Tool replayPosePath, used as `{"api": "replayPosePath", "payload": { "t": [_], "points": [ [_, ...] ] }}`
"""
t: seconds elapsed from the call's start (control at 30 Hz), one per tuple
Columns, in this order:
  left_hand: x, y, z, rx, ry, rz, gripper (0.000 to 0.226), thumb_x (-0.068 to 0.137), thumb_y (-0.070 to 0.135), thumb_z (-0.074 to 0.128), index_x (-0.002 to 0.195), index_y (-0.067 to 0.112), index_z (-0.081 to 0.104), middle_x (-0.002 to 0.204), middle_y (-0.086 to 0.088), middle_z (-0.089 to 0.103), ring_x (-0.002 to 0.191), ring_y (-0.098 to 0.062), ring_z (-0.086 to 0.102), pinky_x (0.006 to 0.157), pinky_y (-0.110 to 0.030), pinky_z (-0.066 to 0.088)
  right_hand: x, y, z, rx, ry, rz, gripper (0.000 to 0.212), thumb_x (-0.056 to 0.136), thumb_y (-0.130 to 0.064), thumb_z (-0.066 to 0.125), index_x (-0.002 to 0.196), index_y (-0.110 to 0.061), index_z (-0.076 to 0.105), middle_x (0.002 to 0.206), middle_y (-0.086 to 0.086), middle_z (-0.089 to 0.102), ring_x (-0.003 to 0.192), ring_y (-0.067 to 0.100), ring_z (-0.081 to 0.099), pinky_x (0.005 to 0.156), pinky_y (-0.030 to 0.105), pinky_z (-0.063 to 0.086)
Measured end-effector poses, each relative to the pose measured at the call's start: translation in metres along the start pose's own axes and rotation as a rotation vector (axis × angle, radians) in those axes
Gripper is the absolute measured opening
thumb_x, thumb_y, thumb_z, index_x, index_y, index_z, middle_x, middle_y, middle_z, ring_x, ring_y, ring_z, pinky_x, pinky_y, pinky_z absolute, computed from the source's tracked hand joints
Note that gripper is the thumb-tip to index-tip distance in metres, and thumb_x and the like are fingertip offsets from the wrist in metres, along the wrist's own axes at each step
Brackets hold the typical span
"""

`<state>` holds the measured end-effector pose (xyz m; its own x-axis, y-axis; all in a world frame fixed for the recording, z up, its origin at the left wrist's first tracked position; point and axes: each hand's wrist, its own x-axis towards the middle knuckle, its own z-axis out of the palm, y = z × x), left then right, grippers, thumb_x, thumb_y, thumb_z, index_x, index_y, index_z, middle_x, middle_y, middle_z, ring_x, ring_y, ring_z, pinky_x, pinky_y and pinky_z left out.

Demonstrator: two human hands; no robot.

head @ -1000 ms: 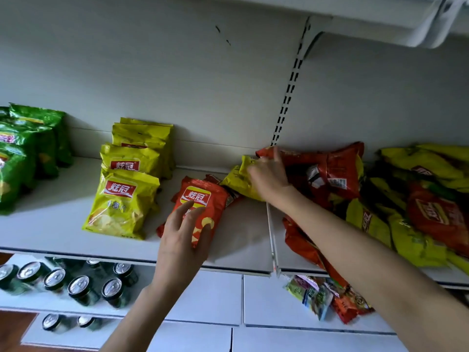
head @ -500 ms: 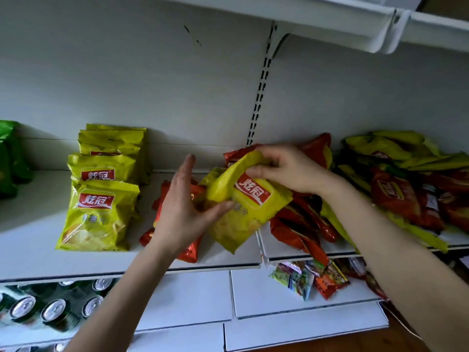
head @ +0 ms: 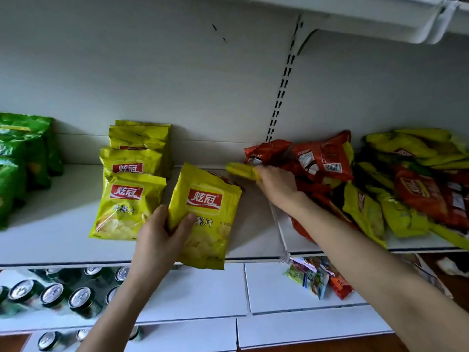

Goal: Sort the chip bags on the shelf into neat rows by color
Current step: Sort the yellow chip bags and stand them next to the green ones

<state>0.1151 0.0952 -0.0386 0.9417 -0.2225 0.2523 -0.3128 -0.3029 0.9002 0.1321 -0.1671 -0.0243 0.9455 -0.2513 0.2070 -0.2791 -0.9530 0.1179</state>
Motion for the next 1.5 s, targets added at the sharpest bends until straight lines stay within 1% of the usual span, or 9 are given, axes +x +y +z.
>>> {"api": "replayPosePath", "payload": {
  "t": [0.2,0.33,0.6,0.73,0.87,1.07,1.2,1.37,1.5],
  "points": [
    [0.009,0.007,0.010,-0.066,0.017,-0.012,0.047,0.082,0.051,0.064,0.093,0.007,0.053,0.079,-0.007,0.062,0.073,-0.026,0.059,0.060,-0.038,0.049,-0.018,0.042,-0.079,0.679,0.526,0.115,0.018,0.088,-0.009,0.051,0.102,-0.004,0.062,0.093,0.006,0.066,0.084,0.017,0.061,0.072,0.026,0.045],
    [0.010,0.026,0.023,-0.359,-0.078,-0.134,0.052,0.070,0.074,0.057,0.103,0.033,0.053,0.104,0.014,0.062,0.097,-0.008,0.061,0.082,-0.032,0.048,-0.050,0.062,-0.105,0.942,0.509,0.186,0.015,0.079,-0.019,0.051,0.088,-0.017,0.063,0.080,-0.011,0.059,0.070,-0.007,0.053,0.065,0.006,0.039],
    [-0.008,0.071,0.078,-0.457,-0.424,-0.216,0.060,0.054,0.047,0.086,0.099,0.023,0.055,0.100,-0.001,0.067,0.089,-0.018,0.066,0.063,-0.021,0.054,-0.095,0.056,-0.071,0.975,0.359,0.000,0.016,0.084,-0.010,0.063,0.097,-0.001,0.066,0.088,-0.009,0.061,0.077,-0.017,0.054,0.075,0.004,0.039],
    [-0.013,0.078,0.100,-0.505,-0.368,-0.249,0.058,0.057,0.040,0.084,0.104,0.021,0.056,0.103,-0.005,0.068,0.093,-0.025,0.067,0.074,-0.035,0.055,-0.112,0.120,-0.063,0.958,0.396,0.171,0.011,0.089,-0.013,0.059,0.098,-0.009,0.064,0.087,-0.012,0.061,0.079,-0.004,0.057,0.074,0.009,0.041],
    [-0.026,0.088,0.118,-0.644,-0.253,-0.312,0.032,0.071,0.027,0.073,0.099,0.022,0.058,0.097,-0.004,0.069,0.074,-0.015,0.071,0.052,-0.021,0.054,-0.143,0.184,-0.035,0.645,0.282,0.267,0.020,0.087,-0.016,0.062,0.102,-0.002,0.066,0.094,0.008,0.068,0.086,0.020,0.062,0.067,0.014,0.040],
    [-0.051,0.101,0.138,-0.716,-0.109,-0.353,0.050,0.058,0.040,0.077,0.100,0.018,0.061,0.095,-0.005,0.072,0.077,-0.018,0.071,0.051,-0.019,0.054,-0.165,0.198,0.016,0.471,-0.072,0.127,0.051,0.083,-0.029,0.066,0.128,-0.010,0.052,0.134,0.009,0.046,0.124,0.024,0.042,0.099,0.033,0.038],
    [-0.066,0.107,0.151,-0.656,-0.001,-0.334,0.037,0.064,0.031,0.069,0.098,0.020,0.061,0.100,-0.005,0.069,0.092,-0.026,0.067,0.062,-0.025,0.058,-0.165,0.200,0.027,0.454,0.053,0.083,0.038,0.088,-0.013,0.058,0.125,-0.003,0.055,0.131,0.014,0.051,0.122,0.028,0.045,0.098,0.034,0.037],
    [-0.078,0.117,0.162,-0.584,0.081,-0.276,0.053,0.059,0.034,0.084,0.102,0.015,0.060,0.100,-0.007,0.069,0.092,-0.027,0.067,0.077,-0.037,0.054,-0.163,0.217,-0.012,0.712,0.396,0.243,0.015,0.085,-0.006,0.063,0.094,0.006,0.067,0.081,0.018,0.068,0.056,0.020,0.055,0.055,0.014,0.037],
    [-0.084,0.131,0.178,-0.420,0.143,-0.154,0.051,0.056,0.046,0.085,0.090,0.023,0.055,0.089,0.000,0.064,0.080,-0.018,0.063,0.066,-0.028,0.051,-0.179,0.208,-0.067,0.981,0.521,0.216,0.012,0.084,-0.012,0.066,0.086,-0.001,0.068,0.073,-0.001,0.064,0.062,0.002,0.053,0.058,0.009,0.038]
  ]
}}
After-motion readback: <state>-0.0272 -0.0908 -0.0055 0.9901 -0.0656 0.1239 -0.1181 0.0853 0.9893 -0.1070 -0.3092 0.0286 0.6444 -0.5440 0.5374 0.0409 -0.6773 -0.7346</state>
